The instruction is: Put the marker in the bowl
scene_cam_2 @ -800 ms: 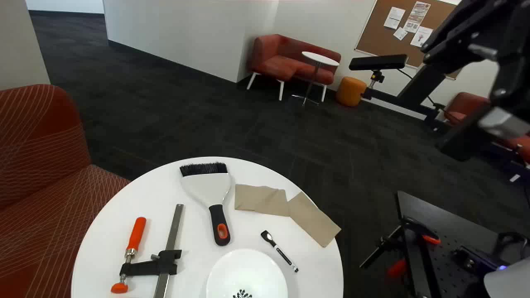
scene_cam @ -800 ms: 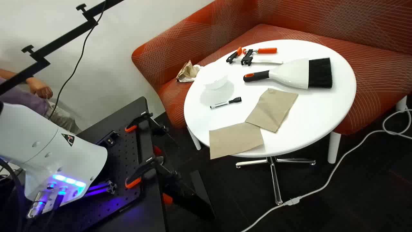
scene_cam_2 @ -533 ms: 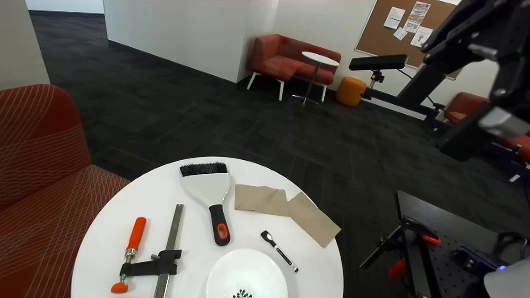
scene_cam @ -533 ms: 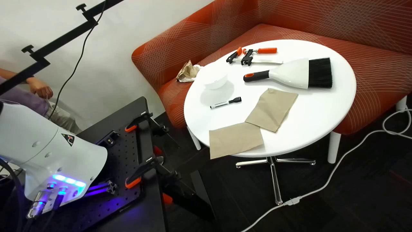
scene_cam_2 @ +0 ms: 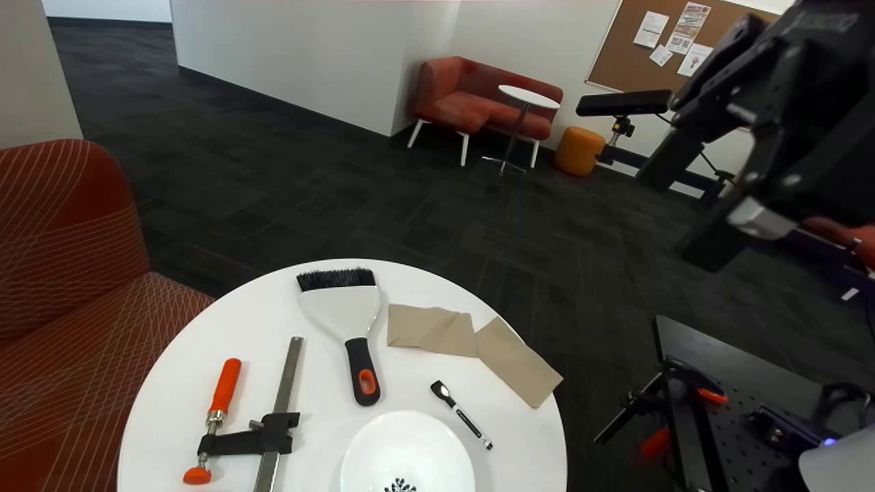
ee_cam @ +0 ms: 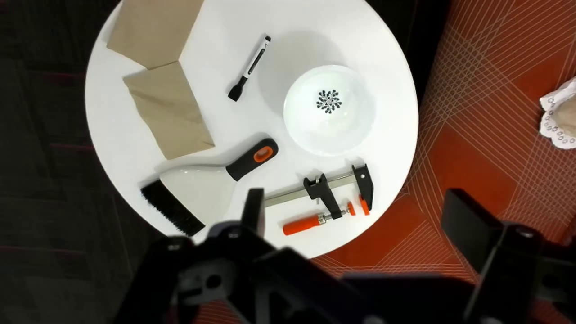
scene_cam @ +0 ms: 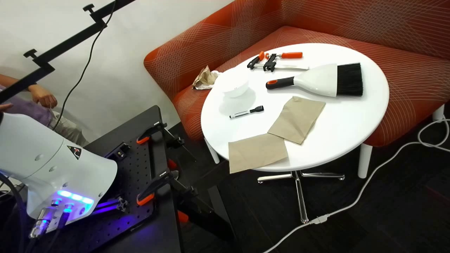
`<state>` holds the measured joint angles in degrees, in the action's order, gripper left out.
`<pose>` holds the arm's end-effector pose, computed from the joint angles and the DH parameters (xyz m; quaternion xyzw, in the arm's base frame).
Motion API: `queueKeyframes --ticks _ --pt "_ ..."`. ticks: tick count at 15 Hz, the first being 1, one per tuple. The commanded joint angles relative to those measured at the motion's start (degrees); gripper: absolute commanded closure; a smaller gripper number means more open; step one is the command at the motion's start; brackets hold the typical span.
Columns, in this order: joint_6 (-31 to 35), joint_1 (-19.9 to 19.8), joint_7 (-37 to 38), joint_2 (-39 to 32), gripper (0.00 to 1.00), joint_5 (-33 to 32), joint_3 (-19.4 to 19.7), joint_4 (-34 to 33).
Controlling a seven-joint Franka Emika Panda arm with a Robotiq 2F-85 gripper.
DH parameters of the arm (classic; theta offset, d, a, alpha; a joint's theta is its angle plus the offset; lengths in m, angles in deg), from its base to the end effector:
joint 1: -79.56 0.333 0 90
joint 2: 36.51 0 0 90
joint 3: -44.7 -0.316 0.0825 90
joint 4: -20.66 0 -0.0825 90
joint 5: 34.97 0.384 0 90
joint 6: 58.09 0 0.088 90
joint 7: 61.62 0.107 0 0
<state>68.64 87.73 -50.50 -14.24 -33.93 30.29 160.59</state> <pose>0.4050 0.1729 0.4542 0.9925 0.0891 0.0818 0.0171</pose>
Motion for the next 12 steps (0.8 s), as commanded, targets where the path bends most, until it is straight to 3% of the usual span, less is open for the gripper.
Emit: queueKeyframes --ticks 1,5,12 --pt "5.8 -1.4 2.9 -3.0 0.0 -1.1 1.1 2.6" --pt "14.6 -3.9 7.6 -7.8 0.0 -4.1 1.0 6.2" --pt "26.5 -8.2 22.6 -17.7 0.0 -16.3 2.0 10.2"
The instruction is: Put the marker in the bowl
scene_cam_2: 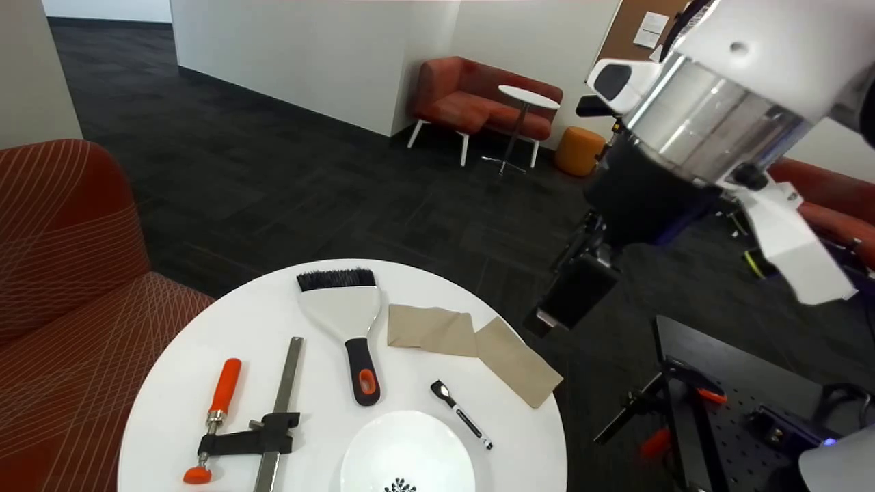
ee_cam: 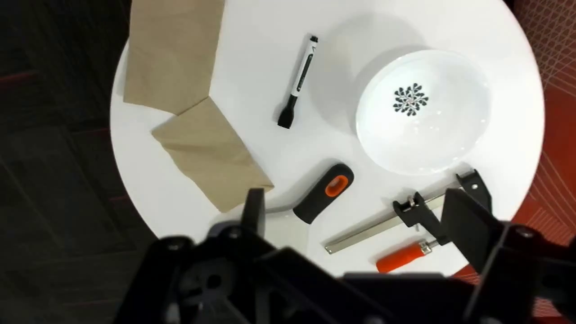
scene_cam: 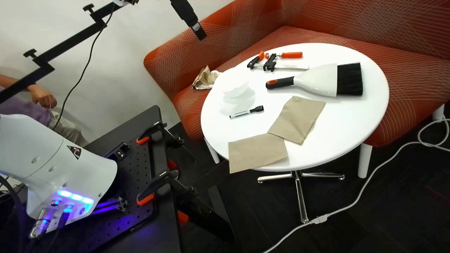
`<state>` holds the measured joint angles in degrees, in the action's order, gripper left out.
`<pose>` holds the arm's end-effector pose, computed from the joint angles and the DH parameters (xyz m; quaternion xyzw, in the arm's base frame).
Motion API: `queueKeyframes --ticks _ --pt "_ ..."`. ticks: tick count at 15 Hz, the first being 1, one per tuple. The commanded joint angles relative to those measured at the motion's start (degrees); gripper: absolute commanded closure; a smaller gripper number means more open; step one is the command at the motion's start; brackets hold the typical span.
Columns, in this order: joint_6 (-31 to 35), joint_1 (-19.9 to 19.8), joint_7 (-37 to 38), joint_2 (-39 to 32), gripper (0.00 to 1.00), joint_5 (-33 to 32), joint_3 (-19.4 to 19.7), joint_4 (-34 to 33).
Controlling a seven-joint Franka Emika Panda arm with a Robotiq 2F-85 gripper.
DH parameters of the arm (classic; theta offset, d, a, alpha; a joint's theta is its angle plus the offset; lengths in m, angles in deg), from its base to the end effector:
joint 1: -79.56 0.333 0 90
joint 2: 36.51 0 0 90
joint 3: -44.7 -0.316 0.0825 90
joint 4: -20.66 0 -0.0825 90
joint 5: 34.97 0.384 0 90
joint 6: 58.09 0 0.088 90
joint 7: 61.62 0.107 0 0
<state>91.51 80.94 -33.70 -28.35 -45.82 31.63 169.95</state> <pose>0.4298 0.1134 0.3155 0.9943 -0.0390 0.0908 0.0395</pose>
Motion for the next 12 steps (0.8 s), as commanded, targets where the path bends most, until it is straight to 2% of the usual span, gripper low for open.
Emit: queueKeyframes --ticks 1,6,10,11,12 --pt "4.2 -1.3 7.2 -5.3 0.0 -5.5 1.3 0.8" --pt "6.5 0.5 12.6 -14.2 0.0 -9.4 6.2 -0.6" --pt "10.9 3.3 11.6 -20.5 0.0 -7.5 10.0 -1.6" --pt "11.2 3.6 8.5 -21.1 0.0 -3.8 9.5 -1.5" --pt "10.0 4.6 9.2 -18.8 0.0 -5.5 11.4 -0.2"
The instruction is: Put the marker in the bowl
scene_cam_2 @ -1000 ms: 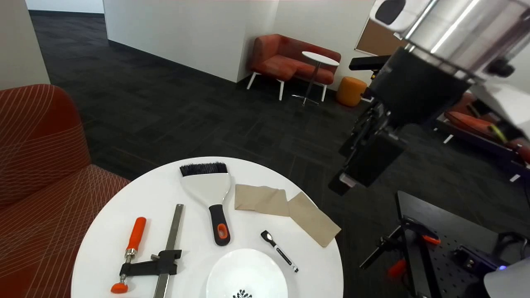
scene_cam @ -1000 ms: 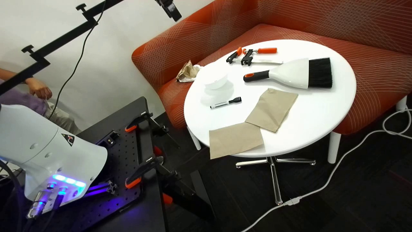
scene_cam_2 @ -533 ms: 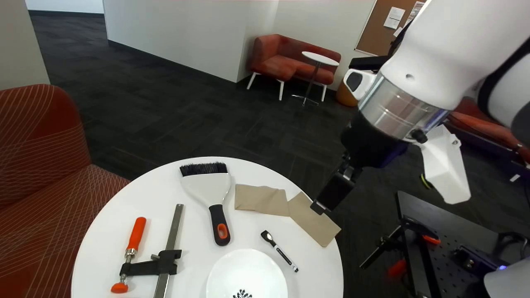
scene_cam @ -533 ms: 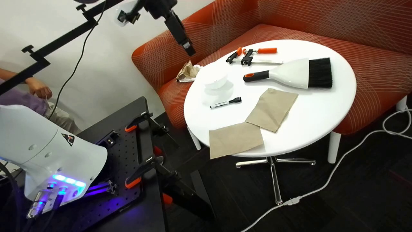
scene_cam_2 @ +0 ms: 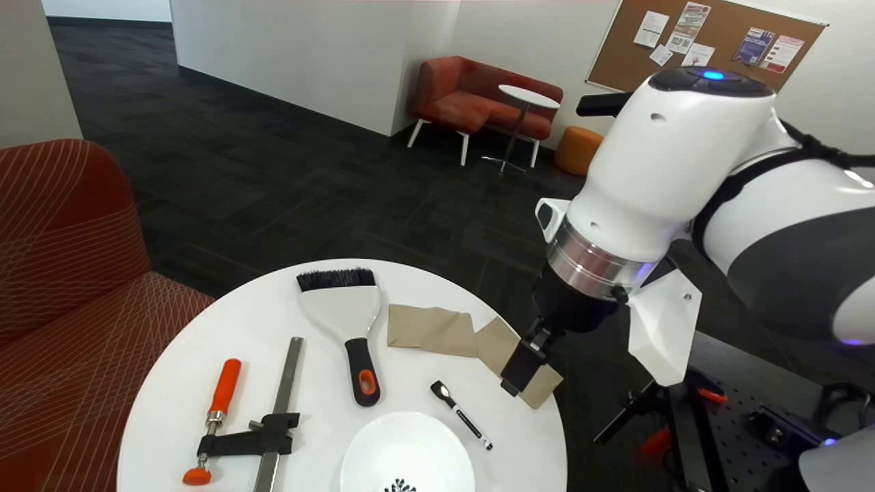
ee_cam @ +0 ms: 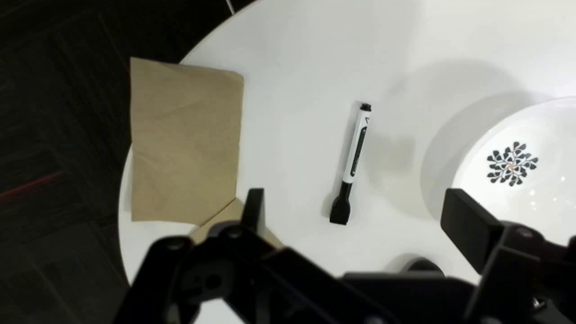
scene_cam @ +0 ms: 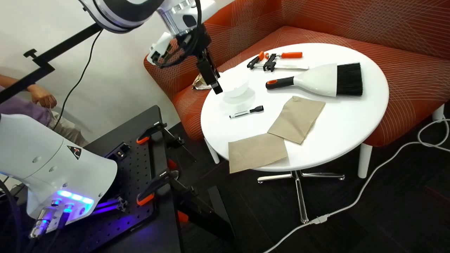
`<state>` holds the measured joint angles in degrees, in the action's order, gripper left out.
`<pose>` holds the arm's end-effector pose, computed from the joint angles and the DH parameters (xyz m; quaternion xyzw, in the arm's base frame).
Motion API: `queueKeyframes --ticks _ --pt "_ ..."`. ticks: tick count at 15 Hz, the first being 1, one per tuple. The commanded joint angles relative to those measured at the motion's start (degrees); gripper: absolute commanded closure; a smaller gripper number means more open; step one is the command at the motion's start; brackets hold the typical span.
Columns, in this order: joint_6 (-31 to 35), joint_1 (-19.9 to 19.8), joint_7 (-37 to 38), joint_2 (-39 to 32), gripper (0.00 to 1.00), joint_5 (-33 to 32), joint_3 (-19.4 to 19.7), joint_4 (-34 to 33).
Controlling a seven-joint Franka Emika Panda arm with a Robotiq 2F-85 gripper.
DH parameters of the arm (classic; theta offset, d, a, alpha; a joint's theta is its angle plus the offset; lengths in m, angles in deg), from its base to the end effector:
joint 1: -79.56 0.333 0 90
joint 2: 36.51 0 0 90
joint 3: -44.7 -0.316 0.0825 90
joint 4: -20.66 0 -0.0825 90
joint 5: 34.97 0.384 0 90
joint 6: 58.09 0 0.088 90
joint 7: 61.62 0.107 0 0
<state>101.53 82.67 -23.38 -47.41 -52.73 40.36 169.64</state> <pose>0.4302 0.0717 0.1878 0.9913 -0.1234 0.0171 0.0431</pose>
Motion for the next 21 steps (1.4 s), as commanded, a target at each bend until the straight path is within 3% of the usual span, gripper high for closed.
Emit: queueKeyframes --ticks 1,5,8,16,21 --pt "0.5 3.4 -2.0 -0.9 0.0 3.0 2.7 -0.1" --pt "0.7 4.3 -1.8 -2.0 0.0 3.3 3.1 -1.2" --pt "0.6 5.8 -0.7 -5.1 0.0 2.8 5.8 -3.6" --pt "3.6 4.9 -10.5 -14.7 0.0 14.8 5.4 -9.9" --pt "7.1 5.6 -14.1 -21.0 0.0 17.9 6.3 -13.6"
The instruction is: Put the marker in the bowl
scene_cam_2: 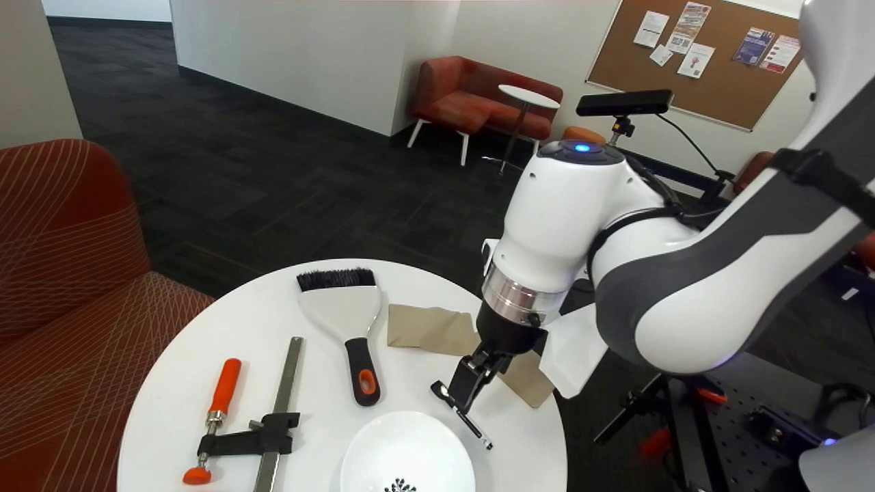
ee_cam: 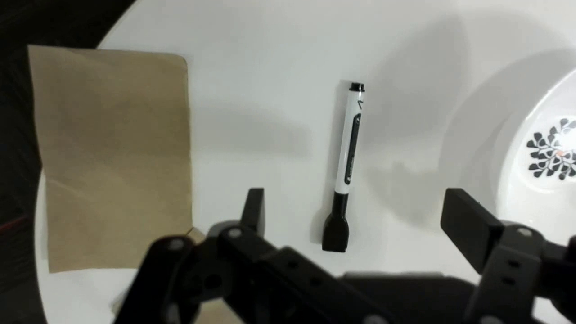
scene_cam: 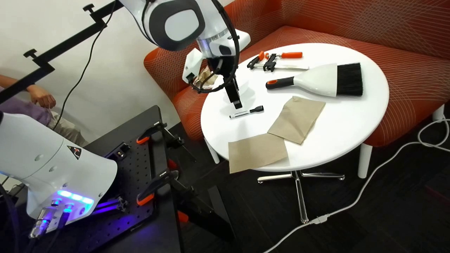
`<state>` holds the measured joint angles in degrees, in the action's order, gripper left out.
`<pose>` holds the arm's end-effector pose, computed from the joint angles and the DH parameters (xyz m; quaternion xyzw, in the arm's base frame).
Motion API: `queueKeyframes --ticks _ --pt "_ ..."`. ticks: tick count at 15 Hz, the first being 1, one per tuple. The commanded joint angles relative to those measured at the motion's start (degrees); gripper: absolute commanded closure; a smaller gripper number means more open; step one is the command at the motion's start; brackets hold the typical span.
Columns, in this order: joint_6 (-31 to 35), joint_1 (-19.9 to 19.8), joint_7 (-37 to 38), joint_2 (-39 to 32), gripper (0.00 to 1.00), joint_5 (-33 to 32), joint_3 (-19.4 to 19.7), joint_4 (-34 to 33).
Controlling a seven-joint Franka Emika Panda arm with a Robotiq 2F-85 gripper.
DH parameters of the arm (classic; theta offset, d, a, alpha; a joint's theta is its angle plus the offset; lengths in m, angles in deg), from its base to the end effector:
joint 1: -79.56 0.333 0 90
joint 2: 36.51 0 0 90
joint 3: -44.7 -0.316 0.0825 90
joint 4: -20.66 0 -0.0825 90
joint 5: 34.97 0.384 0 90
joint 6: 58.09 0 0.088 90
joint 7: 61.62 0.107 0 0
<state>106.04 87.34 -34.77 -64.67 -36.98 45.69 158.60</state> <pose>0.4750 0.0577 0.1098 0.9875 -0.1565 -0.0140 0.0132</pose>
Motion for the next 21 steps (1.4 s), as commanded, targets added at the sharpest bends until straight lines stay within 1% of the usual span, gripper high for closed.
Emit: queueKeyframes --ticks 1,5,9,10,11,12,13,15,19,20,21 --pt "3.3 1.2 -3.2 -4.9 0.0 2.4 1.2 -3.2" --pt "6.0 2.2 -3.7 -9.0 0.0 3.1 2.2 -5.6" --pt "7.0 2.7 -4.1 -11.9 0.0 4.1 2.9 -7.6" --pt "7.2 3.0 -4.0 -12.4 0.25 4.3 3.1 -8.0" --pt "7.4 3.2 -4.0 -12.8 0.28 4.5 3.3 -8.3" --pt "7.5 3.4 -4.0 -13.1 0.34 4.7 3.5 -8.5" --pt "7.6 3.7 -3.9 -13.3 0.44 4.9 3.7 -8.8" --pt "7.5 4.3 -3.8 -13.6 0.59 5.2 4.1 -9.1" --pt "7.5 5.2 -3.6 -13.0 0.88 5.6 4.3 -9.1" --pt "7.5 5.6 -3.5 -12.7 0.96 5.7 4.4 -9.0" --pt "7.3 5.8 -3.3 -11.8 0.99 5.9 4.4 -8.3"
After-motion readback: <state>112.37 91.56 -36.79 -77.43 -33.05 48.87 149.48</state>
